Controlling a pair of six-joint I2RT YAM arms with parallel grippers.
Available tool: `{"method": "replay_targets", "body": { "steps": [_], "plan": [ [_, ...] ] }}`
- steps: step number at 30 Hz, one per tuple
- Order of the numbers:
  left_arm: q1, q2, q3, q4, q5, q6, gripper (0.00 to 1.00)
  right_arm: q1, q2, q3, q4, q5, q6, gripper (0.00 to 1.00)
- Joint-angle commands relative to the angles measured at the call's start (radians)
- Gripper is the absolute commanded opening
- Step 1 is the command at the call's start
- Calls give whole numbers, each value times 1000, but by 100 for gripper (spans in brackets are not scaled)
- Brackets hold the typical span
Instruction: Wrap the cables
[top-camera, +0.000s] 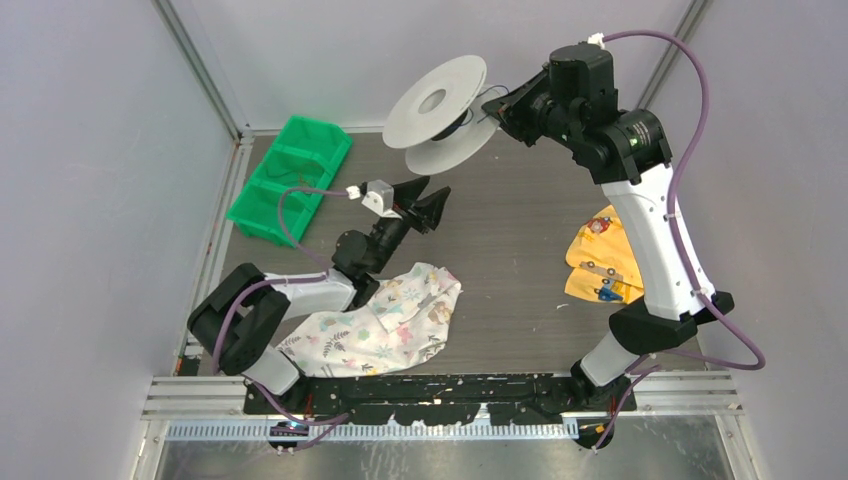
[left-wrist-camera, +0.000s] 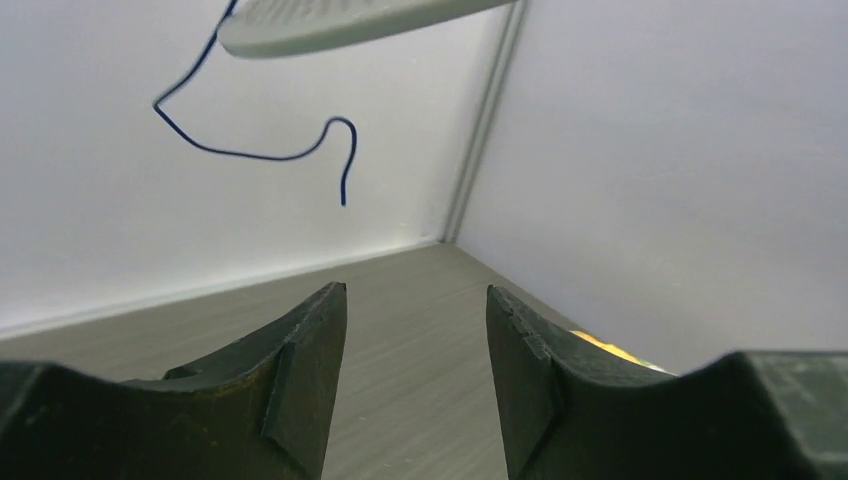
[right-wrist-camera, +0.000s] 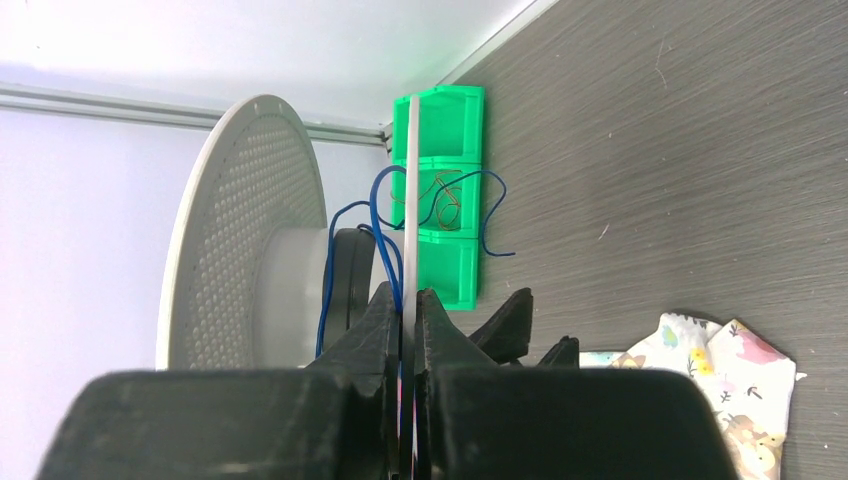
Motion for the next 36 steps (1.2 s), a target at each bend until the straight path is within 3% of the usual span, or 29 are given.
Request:
{"method": "replay_targets", "body": {
  "steps": [1,14,25,36],
  "plan": [
    [-5,-17,56,64,-61,178,55,-2,-29,26,124,-11,47,1],
    [-5,48,166,66,-115,228,55,-11,-29,30,134,-39,60,1],
    [-1,70,206,67,-159,276,47,-13,-37,13,147,-63,67,1],
    [13,65,229,66,-166,290,46,-19,-44,-2,158,-79,65,1]
  ]
}}
